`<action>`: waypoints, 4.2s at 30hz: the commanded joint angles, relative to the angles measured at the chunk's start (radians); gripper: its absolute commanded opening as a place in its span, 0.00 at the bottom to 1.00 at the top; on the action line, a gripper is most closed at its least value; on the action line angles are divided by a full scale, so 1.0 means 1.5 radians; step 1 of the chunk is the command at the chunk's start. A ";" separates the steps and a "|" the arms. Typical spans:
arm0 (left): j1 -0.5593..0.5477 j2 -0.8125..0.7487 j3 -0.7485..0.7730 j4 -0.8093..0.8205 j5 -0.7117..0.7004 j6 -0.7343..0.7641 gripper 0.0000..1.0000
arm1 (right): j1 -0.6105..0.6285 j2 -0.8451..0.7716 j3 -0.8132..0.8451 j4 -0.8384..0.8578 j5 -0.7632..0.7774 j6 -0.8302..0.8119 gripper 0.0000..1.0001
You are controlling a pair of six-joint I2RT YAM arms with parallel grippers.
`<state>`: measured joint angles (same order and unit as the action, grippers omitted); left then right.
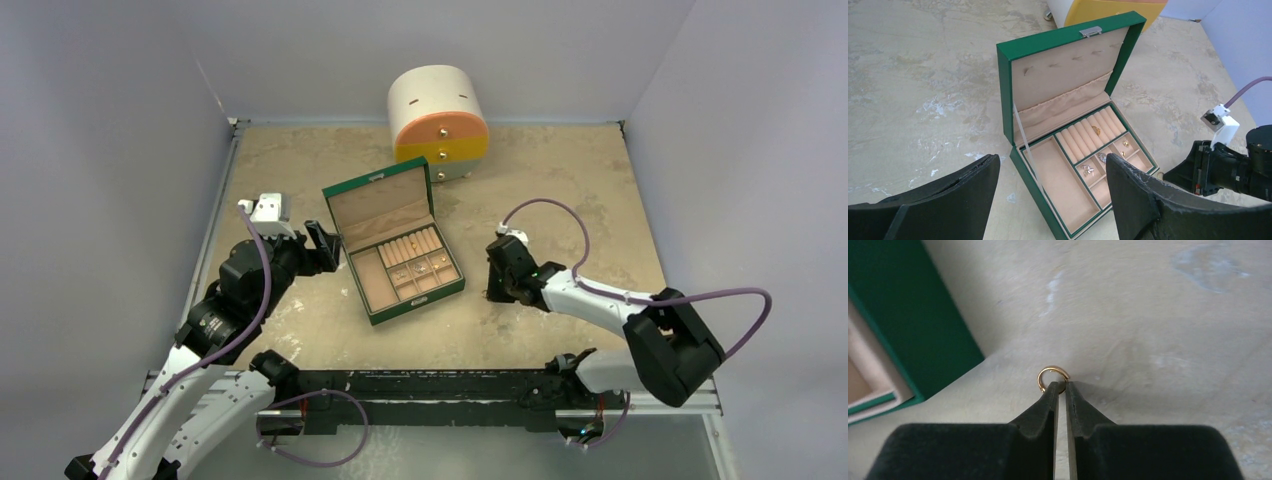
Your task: Organize the mixed jewelry
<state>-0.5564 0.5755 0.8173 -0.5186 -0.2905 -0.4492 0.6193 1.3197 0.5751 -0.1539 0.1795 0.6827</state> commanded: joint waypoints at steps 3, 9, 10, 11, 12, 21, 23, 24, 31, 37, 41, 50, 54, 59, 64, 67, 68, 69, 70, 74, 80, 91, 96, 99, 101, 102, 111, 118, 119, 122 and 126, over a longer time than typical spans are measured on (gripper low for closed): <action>0.006 -0.006 0.007 0.016 0.008 0.012 0.77 | 0.081 0.044 0.046 -0.043 -0.003 -0.092 0.09; 0.006 -0.006 0.006 0.015 0.008 0.011 0.77 | 0.113 0.055 0.061 -0.057 0.033 -0.091 0.00; 0.006 -0.006 0.006 0.015 0.008 0.011 0.77 | 0.116 0.049 0.061 -0.055 0.034 -0.093 0.00; 0.006 -0.006 0.007 0.015 0.008 0.011 0.77 | 0.119 0.041 0.061 -0.055 0.038 -0.096 0.00; 0.006 -0.006 0.007 0.015 0.008 0.011 0.78 | 0.121 0.031 0.063 -0.059 0.046 -0.095 0.00; 0.006 -0.008 0.006 0.015 0.008 0.011 0.77 | 0.124 -0.071 0.075 -0.077 0.075 -0.084 0.23; 0.006 -0.009 0.007 0.015 0.009 0.011 0.77 | 0.125 -0.090 0.079 -0.084 0.076 -0.068 0.30; 0.006 -0.009 0.007 0.015 0.009 0.011 0.77 | 0.125 -0.097 0.080 -0.090 0.078 -0.055 0.31; 0.006 -0.013 0.007 0.015 0.009 0.010 0.77 | 0.143 -0.133 0.068 -0.141 0.105 0.116 0.38; 0.006 -0.016 0.007 0.015 0.011 0.011 0.77 | 0.183 -0.144 0.016 -0.148 0.159 0.323 0.38; 0.006 -0.018 0.007 0.015 0.012 0.011 0.77 | 0.196 -0.108 0.022 -0.164 0.172 0.411 0.39; 0.006 -0.026 0.007 0.014 0.012 0.010 0.77 | 0.206 -0.014 0.064 -0.226 0.183 0.534 0.37; 0.006 -0.026 0.006 0.014 0.013 0.010 0.77 | 0.205 -0.015 0.063 -0.212 0.186 0.546 0.36; 0.006 -0.024 0.006 0.015 0.015 0.010 0.78 | 0.206 -0.021 0.063 -0.210 0.195 0.565 0.35; 0.006 -0.024 0.006 0.015 0.015 0.010 0.78 | 0.206 -0.009 0.069 -0.213 0.193 0.583 0.34; 0.006 -0.024 0.006 0.015 0.015 0.010 0.78 | 0.205 -0.002 0.076 -0.211 0.194 0.586 0.33; 0.006 -0.024 0.006 0.015 0.015 0.010 0.78 | 0.205 0.002 0.077 -0.212 0.194 0.586 0.33; 0.006 -0.024 0.006 0.015 0.016 0.010 0.78 | 0.206 0.006 0.080 -0.214 0.193 0.586 0.32; 0.006 -0.023 0.006 0.015 0.016 0.010 0.78 | 0.206 0.011 0.085 -0.217 0.193 0.586 0.32; 0.006 -0.024 0.006 0.015 0.016 0.010 0.78 | 0.206 0.029 0.094 -0.219 0.193 0.586 0.30; 0.006 -0.025 0.006 0.015 0.016 0.010 0.78 | 0.206 0.047 0.101 -0.226 0.192 0.589 0.27; 0.006 -0.022 0.006 0.015 0.016 0.010 0.78 | 0.206 0.068 0.099 -0.238 0.197 0.599 0.25; 0.006 -0.021 0.006 0.015 0.015 0.010 0.78 | 0.205 0.081 0.102 -0.250 0.203 0.602 0.24; 0.006 -0.020 0.006 0.015 0.015 0.010 0.78 | 0.206 0.084 0.104 -0.249 0.207 0.603 0.24; 0.006 -0.020 0.006 0.015 0.015 0.010 0.78 | 0.205 0.086 0.105 -0.252 0.209 0.604 0.24; 0.006 -0.019 0.006 0.015 0.015 0.010 0.78 | 0.205 0.086 0.106 -0.252 0.211 0.604 0.24; 0.006 -0.019 0.006 0.015 0.015 0.010 0.78 | 0.206 0.102 0.114 -0.261 0.215 0.610 0.22; 0.006 -0.021 0.006 0.014 0.014 0.010 0.78 | 0.206 0.122 0.126 -0.276 0.213 0.609 0.19; 0.006 -0.019 0.006 0.015 0.014 0.010 0.78 | 0.205 0.124 0.128 -0.277 0.213 0.609 0.17; 0.006 -0.019 0.006 0.014 0.014 0.010 0.78 | 0.205 0.130 0.131 -0.281 0.212 0.604 0.13; 0.006 -0.019 0.006 0.014 0.014 0.009 0.78 | 0.206 0.133 0.131 -0.286 0.211 0.601 0.05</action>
<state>-0.5564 0.5457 0.8173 -0.5190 -0.2729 -0.4492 0.9237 1.4879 0.7666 -0.5262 0.4641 1.5681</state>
